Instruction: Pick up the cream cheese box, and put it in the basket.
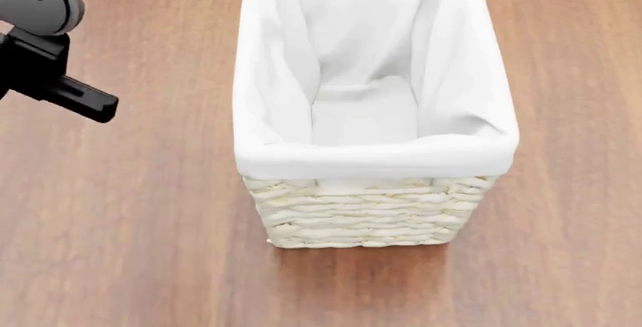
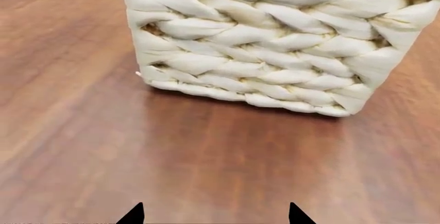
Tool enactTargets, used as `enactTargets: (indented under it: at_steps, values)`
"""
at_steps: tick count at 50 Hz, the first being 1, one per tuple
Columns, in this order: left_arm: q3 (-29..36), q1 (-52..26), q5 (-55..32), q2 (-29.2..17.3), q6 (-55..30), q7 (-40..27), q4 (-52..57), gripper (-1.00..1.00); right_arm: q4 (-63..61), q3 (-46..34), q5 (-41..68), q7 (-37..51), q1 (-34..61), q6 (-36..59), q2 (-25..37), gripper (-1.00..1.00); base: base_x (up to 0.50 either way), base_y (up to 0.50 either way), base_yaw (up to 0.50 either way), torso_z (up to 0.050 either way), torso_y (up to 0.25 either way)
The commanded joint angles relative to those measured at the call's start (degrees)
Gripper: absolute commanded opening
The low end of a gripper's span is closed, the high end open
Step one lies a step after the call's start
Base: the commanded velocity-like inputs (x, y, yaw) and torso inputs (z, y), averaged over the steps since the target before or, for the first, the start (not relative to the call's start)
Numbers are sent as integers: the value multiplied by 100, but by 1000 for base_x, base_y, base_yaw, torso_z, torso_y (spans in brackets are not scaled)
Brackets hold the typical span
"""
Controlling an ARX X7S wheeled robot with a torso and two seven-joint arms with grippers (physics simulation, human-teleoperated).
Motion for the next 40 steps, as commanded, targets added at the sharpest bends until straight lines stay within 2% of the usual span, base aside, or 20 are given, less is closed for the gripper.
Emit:
enactTargets:
  at_steps: [1, 10, 17, 26, 33, 38, 40]
  values:
    - [597, -1580, -1297, 33, -616, -326, 117, -100, -7, -54, 1, 12, -1, -11, 19, 100, 0, 0, 0, 0, 0]
    - [828, -2401, -1832, 579, -735, -466, -292, -100, -126, -111, -44, 46, -41, -3, 59, 100, 0, 0, 0, 0, 2]
    - [1705, -2455, -1553, 895, -221, -167, -742, -100, -62, -128, -7, 19, -40, -98, 81, 100, 0, 0, 0, 0, 0]
    - [2302, -2370, -1225, 1349, 421, 185, -1328, -100, 28, -191, 7, -7, -95, -257, 91, 100, 0, 0, 0, 0, 0]
    - [2270, -2291, -1170, 1774, 342, -182, -1678, -100, 120, -265, -51, 5, -94, -325, 79, 100, 0, 0, 0, 0, 0]
    - [1614, -2382, -1232, 2227, 181, -719, -2374, -100, 121, -301, -52, 4, -105, -333, 83, 100, 0, 0, 0, 0, 0]
    - [1552, -2407, -1322, 2318, 130, -709, -2543, -100, 109, -318, -64, 12, -118, -339, 87, 100, 0, 0, 0, 0, 0]
